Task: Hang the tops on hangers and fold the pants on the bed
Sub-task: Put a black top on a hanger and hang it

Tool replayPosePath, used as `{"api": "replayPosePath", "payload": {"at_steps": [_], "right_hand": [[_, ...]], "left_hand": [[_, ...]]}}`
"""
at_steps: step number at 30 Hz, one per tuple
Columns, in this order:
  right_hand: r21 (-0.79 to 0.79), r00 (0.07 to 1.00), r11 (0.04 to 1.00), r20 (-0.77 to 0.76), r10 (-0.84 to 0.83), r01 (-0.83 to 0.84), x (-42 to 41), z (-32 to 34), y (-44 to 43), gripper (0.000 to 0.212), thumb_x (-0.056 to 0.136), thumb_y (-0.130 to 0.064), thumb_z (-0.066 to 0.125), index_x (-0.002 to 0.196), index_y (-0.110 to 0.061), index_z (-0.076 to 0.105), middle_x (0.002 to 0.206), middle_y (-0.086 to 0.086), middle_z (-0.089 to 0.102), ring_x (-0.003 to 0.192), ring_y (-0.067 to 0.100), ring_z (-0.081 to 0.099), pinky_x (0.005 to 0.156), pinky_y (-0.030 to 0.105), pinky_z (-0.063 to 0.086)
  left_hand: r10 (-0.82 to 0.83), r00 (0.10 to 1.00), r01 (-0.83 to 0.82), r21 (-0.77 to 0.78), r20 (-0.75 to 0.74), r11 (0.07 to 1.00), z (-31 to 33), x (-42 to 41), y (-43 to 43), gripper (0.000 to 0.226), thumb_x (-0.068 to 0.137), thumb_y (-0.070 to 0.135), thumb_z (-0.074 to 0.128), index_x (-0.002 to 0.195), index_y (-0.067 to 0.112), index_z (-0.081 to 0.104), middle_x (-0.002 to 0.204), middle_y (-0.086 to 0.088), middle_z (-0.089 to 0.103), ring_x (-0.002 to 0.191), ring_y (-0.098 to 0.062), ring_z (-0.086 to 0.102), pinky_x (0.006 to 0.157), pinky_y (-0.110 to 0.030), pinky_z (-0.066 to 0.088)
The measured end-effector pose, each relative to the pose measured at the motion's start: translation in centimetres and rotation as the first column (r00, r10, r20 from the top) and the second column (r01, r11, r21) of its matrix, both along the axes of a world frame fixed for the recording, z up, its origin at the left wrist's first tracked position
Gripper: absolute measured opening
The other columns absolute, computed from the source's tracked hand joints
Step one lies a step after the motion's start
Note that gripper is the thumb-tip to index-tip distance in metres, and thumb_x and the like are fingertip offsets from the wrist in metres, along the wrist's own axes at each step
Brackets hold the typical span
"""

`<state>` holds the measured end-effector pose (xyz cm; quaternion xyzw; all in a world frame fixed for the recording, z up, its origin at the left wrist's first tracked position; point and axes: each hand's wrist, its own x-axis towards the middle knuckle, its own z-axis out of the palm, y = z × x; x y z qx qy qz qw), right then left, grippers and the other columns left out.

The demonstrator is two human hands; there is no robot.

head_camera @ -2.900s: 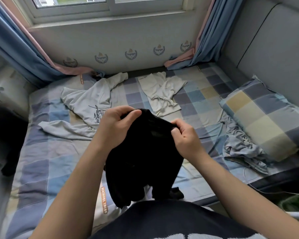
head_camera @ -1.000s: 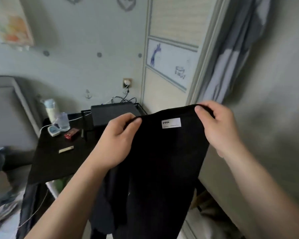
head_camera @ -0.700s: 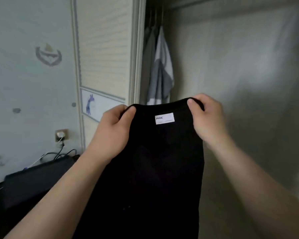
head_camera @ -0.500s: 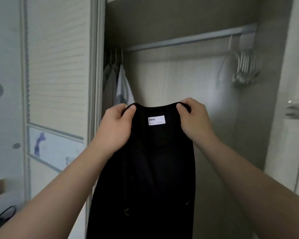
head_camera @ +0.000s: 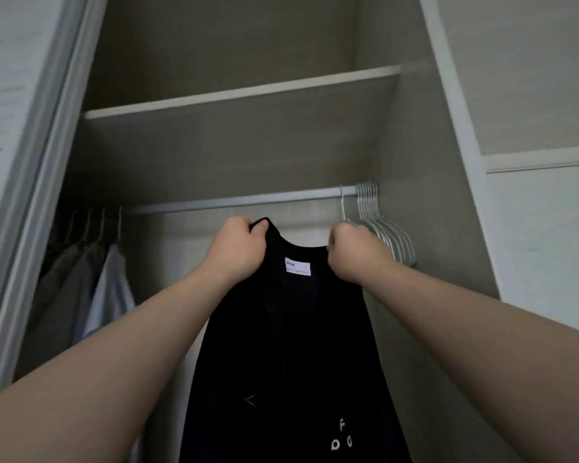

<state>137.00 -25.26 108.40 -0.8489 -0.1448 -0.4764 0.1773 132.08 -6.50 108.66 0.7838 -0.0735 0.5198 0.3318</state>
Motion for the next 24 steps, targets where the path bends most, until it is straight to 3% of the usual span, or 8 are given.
{"api": "replayPosePath", "payload": {"at_steps": [2,6,8,11,14,18,22,24], "right_hand": [[-0.126,0.968,0.968,0.155,-0.196,0.216,1.1,0.9,-0.1,0.016,0.087,-0.012,0.052,0.101,-0.016,0.059,0.110,0.012,0.066,0.102,0.034,0.061,0.070,0.035,0.041],[-0.243,0.820,0.808,0.377,-0.431,0.537,4.1,2.1,-0.6,0.036,0.089,-0.015,0.049,0.124,-0.015,0.055,0.127,0.012,0.053,0.118,0.033,0.046,0.092,0.040,0.036],[-0.233,0.768,0.756,0.406,-0.496,0.611,5.2,2.7,-1.2,0.035,0.093,-0.016,0.045,0.126,-0.016,0.054,0.129,0.012,0.050,0.119,0.033,0.044,0.093,0.041,0.034],[-0.255,0.727,0.691,0.382,-0.570,0.677,6.5,3.4,-1.9,0.035,0.098,-0.015,0.041,0.129,-0.017,0.056,0.134,0.011,0.052,0.122,0.032,0.045,0.097,0.040,0.033],[-0.283,0.731,0.676,0.318,-0.604,0.681,7.3,4.1,-2.3,0.037,0.098,-0.012,0.042,0.131,-0.017,0.059,0.135,0.010,0.054,0.125,0.033,0.049,0.099,0.039,0.037],[-0.244,0.778,0.740,0.233,-0.583,0.627,7.3,5.0,-2.5,0.037,0.096,-0.005,0.046,0.130,-0.011,0.060,0.133,0.013,0.056,0.125,0.036,0.053,0.097,0.040,0.044],[-0.063,0.877,0.879,0.127,-0.463,0.473,6.9,5.8,-2.3,0.032,0.090,0.002,0.048,0.118,-0.004,0.061,0.122,0.019,0.063,0.112,0.041,0.063,0.082,0.041,0.049],[0.054,0.923,0.928,0.092,-0.373,0.369,6.5,6.1,-2.1,0.028,0.090,0.001,0.047,0.114,-0.002,0.060,0.120,0.023,0.063,0.110,0.043,0.062,0.083,0.041,0.049]], "left_hand": [[0.005,1.000,-0.004,0.032,-0.012,0.999,1.5,2.2,0.4,0.040,0.104,0.033,0.048,0.074,0.007,0.054,0.067,-0.007,0.055,0.086,-0.038,0.064,0.066,-0.035,0.038],[0.016,0.998,-0.011,0.103,-0.053,0.995,2.9,6.3,0.7,0.041,0.104,0.034,0.050,0.069,0.013,0.047,0.073,-0.014,0.059,0.089,-0.038,0.064,0.067,-0.033,0.036],[0.012,0.998,-0.003,0.144,-0.063,0.990,3.0,8.0,0.6,0.042,0.104,0.033,0.051,0.067,0.013,0.045,0.075,-0.018,0.061,0.086,-0.039,0.063,0.067,-0.033,0.035],[0.006,0.998,0.006,0.173,-0.069,0.985,2.9,10.0,0.7,0.043,0.104,0.034,0.050,0.067,0.012,0.044,0.064,-0.007,0.049,0.076,-0.033,0.054,0.065,-0.033,0.033],[0.014,0.997,0.002,0.198,-0.079,0.980,2.7,11.4,1.1,0.042,0.104,0.034,0.049,0.068,0.012,0.045,0.066,-0.006,0.049,0.076,-0.032,0.052,0.064,-0.033,0.032],[0.017,0.997,0.001,0.226,-0.078,0.974,2.5,12.8,1.9,0.042,0.103,0.034,0.050,0.067,0.012,0.044,0.066,-0.006,0.049,0.070,-0.031,0.051,0.057,-0.034,0.030],[0.016,0.997,0.000,0.224,-0.070,0.974,2.0,13.6,2.6,0.042,0.103,0.032,0.051,0.067,0.010,0.047,0.064,-0.008,0.051,0.060,-0.023,0.049,0.049,-0.030,0.026],[0.013,0.997,0.002,0.210,-0.072,0.978,1.7,13.6,2.8,0.042,0.102,0.031,0.051,0.067,0.009,0.047,0.063,-0.009,0.052,0.060,-0.023,0.049,0.049,-0.030,0.027]]}}
